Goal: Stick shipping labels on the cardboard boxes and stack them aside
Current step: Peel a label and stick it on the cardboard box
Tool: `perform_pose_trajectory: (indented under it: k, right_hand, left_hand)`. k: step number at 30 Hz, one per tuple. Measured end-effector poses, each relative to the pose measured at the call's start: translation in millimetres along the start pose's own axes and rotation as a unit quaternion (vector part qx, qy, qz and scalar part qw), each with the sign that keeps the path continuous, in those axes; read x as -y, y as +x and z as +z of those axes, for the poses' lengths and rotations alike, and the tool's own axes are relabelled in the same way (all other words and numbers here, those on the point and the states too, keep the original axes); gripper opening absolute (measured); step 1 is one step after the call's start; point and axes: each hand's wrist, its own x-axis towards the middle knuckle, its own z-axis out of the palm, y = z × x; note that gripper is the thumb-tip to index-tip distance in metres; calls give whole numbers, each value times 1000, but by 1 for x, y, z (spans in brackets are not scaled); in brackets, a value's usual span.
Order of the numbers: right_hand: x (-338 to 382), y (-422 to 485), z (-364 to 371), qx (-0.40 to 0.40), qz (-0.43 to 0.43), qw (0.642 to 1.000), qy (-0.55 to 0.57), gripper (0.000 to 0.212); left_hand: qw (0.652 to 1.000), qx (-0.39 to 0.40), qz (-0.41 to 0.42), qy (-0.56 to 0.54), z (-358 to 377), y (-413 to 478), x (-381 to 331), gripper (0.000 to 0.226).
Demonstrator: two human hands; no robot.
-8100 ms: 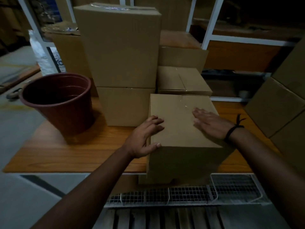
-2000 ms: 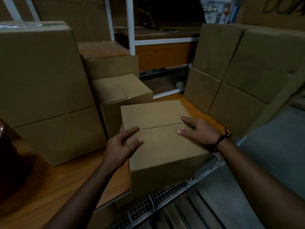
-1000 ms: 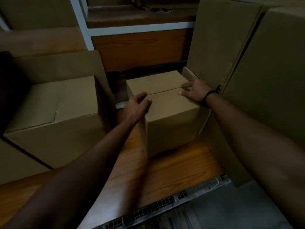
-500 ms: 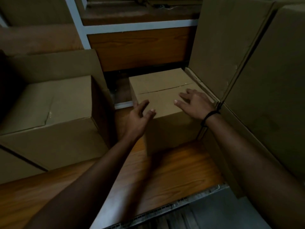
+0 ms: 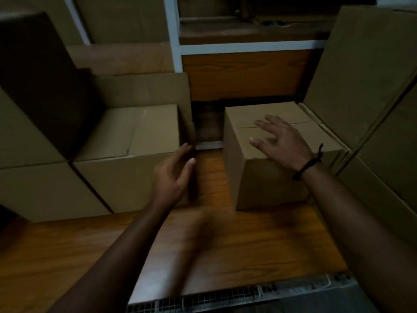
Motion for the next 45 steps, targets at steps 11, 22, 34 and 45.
perform_pose_trajectory:
  k: [11,22,34,45]
  right_hand:
    - [145,38,137,174,-15,983,58,99]
    - [157,36,173,114,60,982,136,99]
    - [175,-79,133,11,47,993,109,92]
    - [180,-159,124,15,52,992,115,96]
  left_hand:
    - [913,40,16,405,-169,12,93,78]
    - [900,67,109,417,-179,34,121,65]
    - [937,30,213,276,-190,-39,107,60]
    - [949,59,168,262,-209,-119,65,69]
